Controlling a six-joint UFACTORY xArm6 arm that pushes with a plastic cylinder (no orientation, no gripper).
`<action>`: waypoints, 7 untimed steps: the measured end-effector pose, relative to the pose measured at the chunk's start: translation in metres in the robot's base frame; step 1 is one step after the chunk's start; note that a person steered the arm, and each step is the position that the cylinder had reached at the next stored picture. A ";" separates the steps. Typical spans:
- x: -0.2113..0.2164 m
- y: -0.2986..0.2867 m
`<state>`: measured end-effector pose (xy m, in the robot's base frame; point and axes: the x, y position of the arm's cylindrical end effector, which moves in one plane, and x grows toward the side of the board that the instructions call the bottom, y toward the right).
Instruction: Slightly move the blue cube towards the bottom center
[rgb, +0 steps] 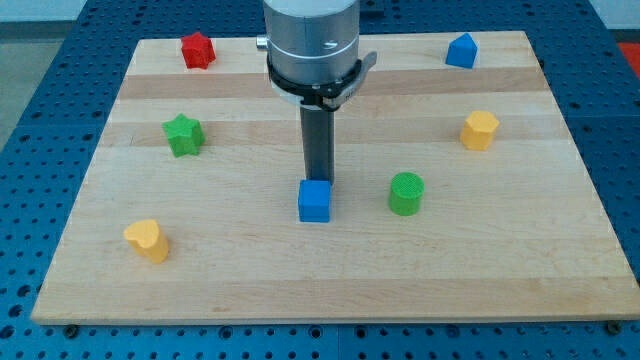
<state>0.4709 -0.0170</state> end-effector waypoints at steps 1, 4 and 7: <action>0.014 0.000; 0.032 -0.040; 0.044 -0.078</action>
<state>0.5145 -0.0948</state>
